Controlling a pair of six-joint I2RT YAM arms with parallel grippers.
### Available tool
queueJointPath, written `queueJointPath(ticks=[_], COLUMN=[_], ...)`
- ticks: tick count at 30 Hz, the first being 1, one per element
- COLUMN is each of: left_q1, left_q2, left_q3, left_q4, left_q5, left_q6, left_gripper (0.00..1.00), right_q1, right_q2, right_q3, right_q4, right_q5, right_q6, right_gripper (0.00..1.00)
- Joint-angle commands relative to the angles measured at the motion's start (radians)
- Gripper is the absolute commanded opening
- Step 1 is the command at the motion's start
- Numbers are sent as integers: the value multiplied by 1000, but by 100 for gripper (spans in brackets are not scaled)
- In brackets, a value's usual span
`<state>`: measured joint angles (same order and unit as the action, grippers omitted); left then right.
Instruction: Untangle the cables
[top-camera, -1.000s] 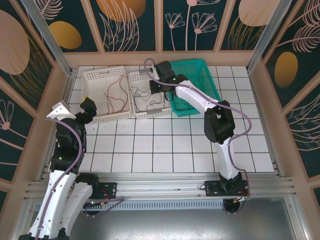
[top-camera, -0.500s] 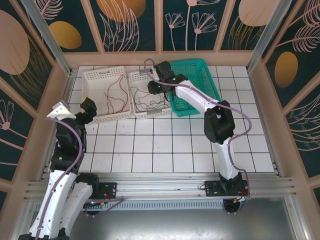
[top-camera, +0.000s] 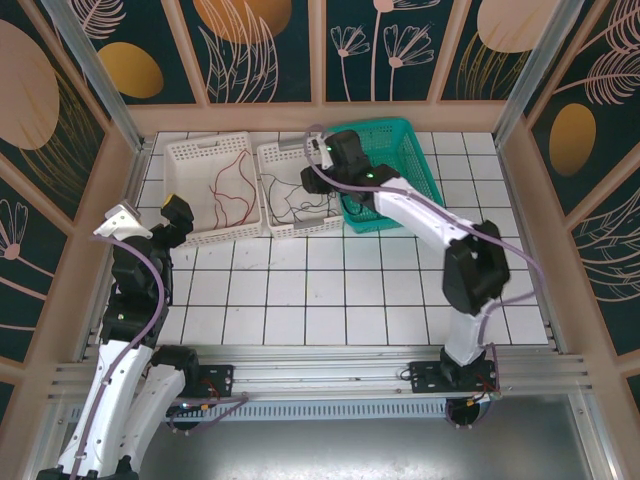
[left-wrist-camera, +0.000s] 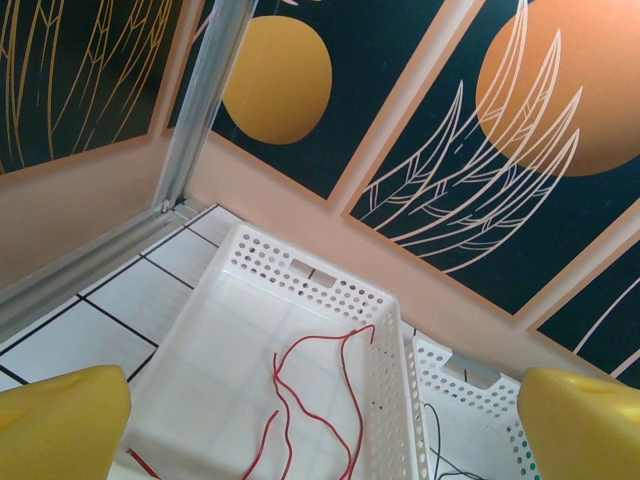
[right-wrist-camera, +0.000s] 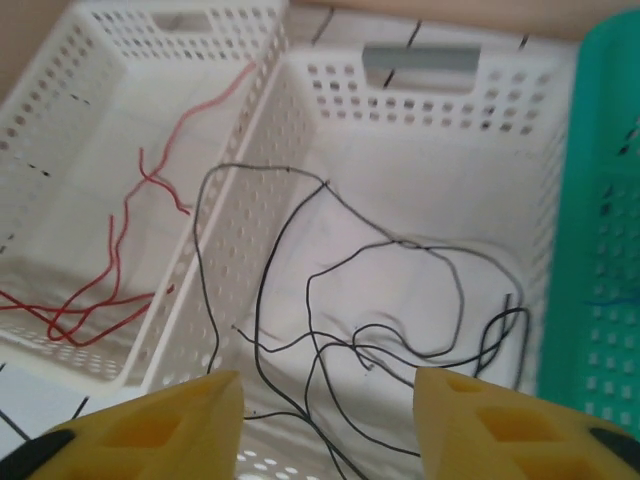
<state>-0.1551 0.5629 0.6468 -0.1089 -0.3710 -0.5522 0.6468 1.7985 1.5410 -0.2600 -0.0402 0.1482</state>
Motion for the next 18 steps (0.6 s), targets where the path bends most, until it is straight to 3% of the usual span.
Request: queueJointPath(ticks=[1, 6, 11, 13, 18], left_q1=[6, 6, 6, 6, 6], left_q2=[8, 32, 45, 56, 79], left_q3=[-8, -7, -12, -12, -33], left_q4=[31, 28, 26, 24, 44], left_q5=[10, 15, 4, 2, 11], left_q6=[20, 25, 25, 25, 17], left_gripper=[99, 99, 99, 98, 99], right_q1=[-15, -59, -93, -123, -162], right_q2=[-156, -333, -527, -626, -845], right_q3=[-111, -258, -402, -480, -726], right_q4=[222, 277, 291, 312, 440], right_q5=[78, 118, 192, 248, 430], right_q6=[-7, -8, -15, -23, -40], right_gripper=[55, 62, 84, 99, 99])
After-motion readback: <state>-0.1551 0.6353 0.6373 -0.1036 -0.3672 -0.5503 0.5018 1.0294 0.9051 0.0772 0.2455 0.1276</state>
